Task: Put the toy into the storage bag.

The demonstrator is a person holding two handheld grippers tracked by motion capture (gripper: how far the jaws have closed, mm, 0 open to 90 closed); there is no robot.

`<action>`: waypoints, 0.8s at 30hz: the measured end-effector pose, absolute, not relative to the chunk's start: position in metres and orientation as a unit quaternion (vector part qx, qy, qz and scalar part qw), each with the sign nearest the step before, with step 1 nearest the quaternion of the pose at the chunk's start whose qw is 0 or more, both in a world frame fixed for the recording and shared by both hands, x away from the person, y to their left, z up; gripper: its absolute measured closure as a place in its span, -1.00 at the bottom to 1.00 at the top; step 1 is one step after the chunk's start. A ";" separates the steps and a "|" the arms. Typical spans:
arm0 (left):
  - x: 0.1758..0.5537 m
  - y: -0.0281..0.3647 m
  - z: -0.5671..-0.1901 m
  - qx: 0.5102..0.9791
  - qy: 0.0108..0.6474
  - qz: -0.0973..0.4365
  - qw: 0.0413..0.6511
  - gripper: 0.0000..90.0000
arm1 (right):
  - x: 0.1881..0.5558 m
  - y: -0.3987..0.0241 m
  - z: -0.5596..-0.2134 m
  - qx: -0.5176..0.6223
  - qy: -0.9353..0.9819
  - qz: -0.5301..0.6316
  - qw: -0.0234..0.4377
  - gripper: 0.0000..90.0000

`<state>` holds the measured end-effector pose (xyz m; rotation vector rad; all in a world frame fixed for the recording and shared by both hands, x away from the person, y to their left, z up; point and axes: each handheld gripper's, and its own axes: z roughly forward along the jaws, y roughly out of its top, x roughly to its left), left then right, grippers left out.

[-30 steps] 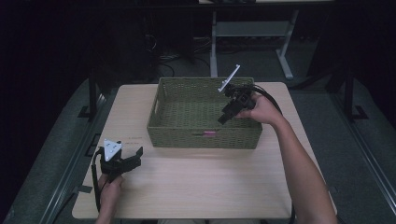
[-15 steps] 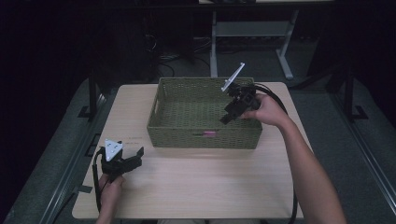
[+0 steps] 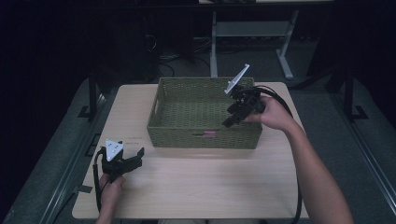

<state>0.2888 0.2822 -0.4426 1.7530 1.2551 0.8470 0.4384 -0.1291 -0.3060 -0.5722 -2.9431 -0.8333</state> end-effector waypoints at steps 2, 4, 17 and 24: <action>0.289 0.282 -0.443 0.693 0.497 0.335 0.401 -0.70 | 0.436 -0.131 -0.307 -0.186 -0.944 -0.271 0.011 -0.36; 0.289 0.282 -0.443 0.693 0.497 0.335 0.401 -0.70 | 0.433 -0.133 -0.307 -0.187 -0.944 -0.273 0.012 -0.37; 0.288 0.283 -0.443 0.693 0.497 0.334 0.402 -0.70 | 0.414 -0.135 -0.307 -0.179 -0.941 -0.288 0.005 -0.46; 0.288 0.282 -0.443 0.696 0.494 0.333 0.400 -0.70 | 0.401 -0.135 -0.306 -0.169 -0.939 -0.298 0.004 -0.46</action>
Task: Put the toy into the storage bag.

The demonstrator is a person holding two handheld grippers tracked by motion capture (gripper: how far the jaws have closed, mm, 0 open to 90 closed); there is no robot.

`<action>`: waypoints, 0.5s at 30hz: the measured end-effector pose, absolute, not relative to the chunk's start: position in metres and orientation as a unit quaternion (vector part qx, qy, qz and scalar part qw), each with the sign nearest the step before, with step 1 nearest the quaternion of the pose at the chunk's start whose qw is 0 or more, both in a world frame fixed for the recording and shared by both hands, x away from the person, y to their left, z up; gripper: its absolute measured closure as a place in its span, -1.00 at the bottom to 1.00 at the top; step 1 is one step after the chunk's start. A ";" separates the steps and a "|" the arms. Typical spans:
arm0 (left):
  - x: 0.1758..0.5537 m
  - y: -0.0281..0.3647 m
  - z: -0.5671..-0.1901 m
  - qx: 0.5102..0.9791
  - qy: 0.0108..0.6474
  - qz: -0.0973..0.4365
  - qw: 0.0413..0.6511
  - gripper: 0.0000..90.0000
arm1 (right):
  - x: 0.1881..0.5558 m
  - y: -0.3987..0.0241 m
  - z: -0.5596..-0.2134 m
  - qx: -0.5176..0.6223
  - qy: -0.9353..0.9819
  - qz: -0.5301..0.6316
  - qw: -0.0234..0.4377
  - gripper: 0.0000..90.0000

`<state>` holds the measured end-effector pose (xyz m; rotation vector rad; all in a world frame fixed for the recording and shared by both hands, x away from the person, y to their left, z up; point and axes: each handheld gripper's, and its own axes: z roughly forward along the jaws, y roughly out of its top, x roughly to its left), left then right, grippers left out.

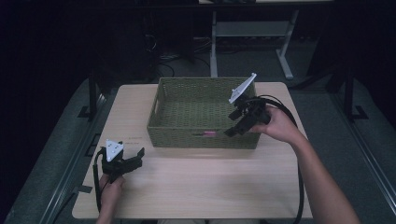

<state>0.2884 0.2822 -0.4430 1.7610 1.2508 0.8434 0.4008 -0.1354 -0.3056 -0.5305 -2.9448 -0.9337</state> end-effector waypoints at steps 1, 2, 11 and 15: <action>0.289 0.282 -0.443 0.697 0.494 0.334 0.399 -0.70 | 0.397 -0.135 -0.305 -0.167 -0.940 -0.299 0.003 -0.46; 0.289 0.282 -0.443 0.697 0.494 0.334 0.399 -0.70 | 0.397 -0.135 -0.305 -0.167 -0.940 -0.299 0.003 -0.46; 0.288 0.282 -0.442 0.693 0.495 0.337 0.402 -0.70 | 0.378 -0.135 -0.312 -0.152 -0.942 -0.300 0.000 -0.46; 0.288 0.282 -0.442 0.694 0.494 0.337 0.401 -0.70 | 0.372 -0.136 -0.319 -0.152 -0.941 -0.302 0.001 -0.46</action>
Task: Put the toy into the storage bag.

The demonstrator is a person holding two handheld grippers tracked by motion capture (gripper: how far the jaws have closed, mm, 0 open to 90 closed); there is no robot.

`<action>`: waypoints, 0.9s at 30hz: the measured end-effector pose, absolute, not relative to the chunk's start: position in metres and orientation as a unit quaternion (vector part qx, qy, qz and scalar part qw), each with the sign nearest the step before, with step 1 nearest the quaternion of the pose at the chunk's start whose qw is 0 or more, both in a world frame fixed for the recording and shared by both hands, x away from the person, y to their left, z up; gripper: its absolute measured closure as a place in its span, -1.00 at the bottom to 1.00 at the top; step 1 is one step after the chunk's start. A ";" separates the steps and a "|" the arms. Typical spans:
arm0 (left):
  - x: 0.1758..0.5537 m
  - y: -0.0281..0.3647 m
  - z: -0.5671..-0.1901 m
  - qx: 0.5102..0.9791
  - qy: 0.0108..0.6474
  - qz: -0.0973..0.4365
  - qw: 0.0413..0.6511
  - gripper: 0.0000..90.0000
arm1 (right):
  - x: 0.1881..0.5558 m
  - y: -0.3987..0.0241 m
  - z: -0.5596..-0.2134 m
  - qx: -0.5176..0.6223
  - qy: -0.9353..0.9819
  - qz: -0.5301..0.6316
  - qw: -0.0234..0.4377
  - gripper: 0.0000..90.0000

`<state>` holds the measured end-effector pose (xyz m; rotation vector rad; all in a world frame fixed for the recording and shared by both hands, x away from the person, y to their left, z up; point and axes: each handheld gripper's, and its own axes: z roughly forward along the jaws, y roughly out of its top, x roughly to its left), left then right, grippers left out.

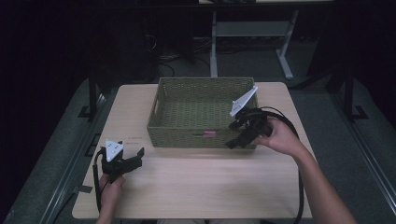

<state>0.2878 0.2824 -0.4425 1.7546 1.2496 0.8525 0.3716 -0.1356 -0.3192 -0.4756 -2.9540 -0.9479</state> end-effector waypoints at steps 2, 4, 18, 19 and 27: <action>0.288 0.283 -0.443 0.693 0.495 0.336 0.402 -0.70 | 0.368 -0.136 -0.322 -0.150 -0.941 -0.305 0.001 -0.46; 0.288 0.283 -0.443 0.690 0.498 0.336 0.403 -0.70 | 0.365 -0.137 -0.325 -0.149 -0.940 -0.305 0.000 -0.46; 0.287 0.283 -0.443 0.693 0.494 0.337 0.402 -0.70 | 0.349 -0.141 -0.348 -0.153 -0.942 -0.300 0.006 -0.46; 0.287 0.283 -0.443 0.693 0.495 0.336 0.402 -0.70 | 0.349 -0.141 -0.350 -0.154 -0.941 -0.300 0.005 -0.46; 0.287 0.283 -0.442 0.693 0.494 0.337 0.402 -0.70 | 0.345 -0.146 -0.362 -0.160 -0.941 -0.299 0.014 -0.46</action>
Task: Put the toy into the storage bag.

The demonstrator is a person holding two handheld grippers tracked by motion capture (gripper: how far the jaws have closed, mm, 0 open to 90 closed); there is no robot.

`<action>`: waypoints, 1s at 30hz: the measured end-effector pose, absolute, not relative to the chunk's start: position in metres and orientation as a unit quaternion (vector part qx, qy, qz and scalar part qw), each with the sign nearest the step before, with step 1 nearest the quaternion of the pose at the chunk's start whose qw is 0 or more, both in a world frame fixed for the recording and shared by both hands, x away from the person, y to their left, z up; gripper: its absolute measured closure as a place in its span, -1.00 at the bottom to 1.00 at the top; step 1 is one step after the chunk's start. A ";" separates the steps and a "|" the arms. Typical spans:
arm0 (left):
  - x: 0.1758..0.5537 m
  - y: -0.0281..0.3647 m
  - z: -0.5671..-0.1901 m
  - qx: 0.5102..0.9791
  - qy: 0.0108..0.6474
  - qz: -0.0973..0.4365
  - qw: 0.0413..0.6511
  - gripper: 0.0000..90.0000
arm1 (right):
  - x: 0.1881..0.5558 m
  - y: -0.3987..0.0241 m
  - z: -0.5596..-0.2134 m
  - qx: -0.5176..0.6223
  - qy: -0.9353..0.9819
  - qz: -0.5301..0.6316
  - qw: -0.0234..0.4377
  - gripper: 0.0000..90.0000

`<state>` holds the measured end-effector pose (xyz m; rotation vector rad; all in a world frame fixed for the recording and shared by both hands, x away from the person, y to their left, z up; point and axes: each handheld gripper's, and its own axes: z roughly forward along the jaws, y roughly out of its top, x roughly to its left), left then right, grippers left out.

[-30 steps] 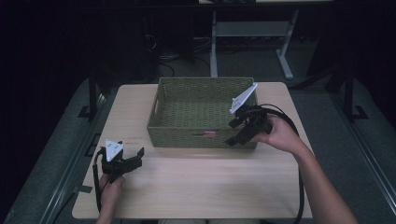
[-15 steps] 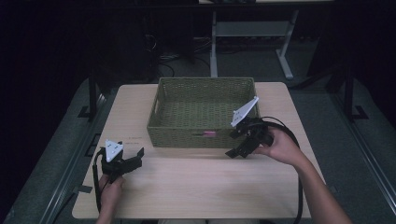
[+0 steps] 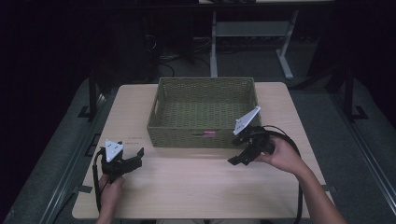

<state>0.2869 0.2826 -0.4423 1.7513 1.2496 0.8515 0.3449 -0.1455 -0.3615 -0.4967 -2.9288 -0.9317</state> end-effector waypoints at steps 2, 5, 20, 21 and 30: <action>0.287 0.283 -0.442 0.692 0.496 0.336 0.402 -0.70 | 0.344 -0.148 -0.364 -0.163 -0.939 -0.303 0.014 -0.46; 0.287 0.283 -0.442 0.691 0.497 0.336 0.403 -0.70 | 0.341 -0.150 -0.368 -0.166 -0.938 -0.303 0.017 -0.46; 0.287 0.280 -0.443 0.696 0.493 0.335 0.400 -0.70 | 0.326 -0.167 -0.393 -0.184 -0.934 -0.304 0.023 -0.46; 0.287 0.281 -0.443 0.695 0.494 0.336 0.400 -0.70 | 0.325 -0.168 -0.394 -0.188 -0.934 -0.304 0.024 -0.46; 0.288 0.280 -0.443 0.696 0.493 0.336 0.399 -0.70 | 0.316 -0.190 -0.410 -0.217 -0.928 -0.302 0.014 -0.46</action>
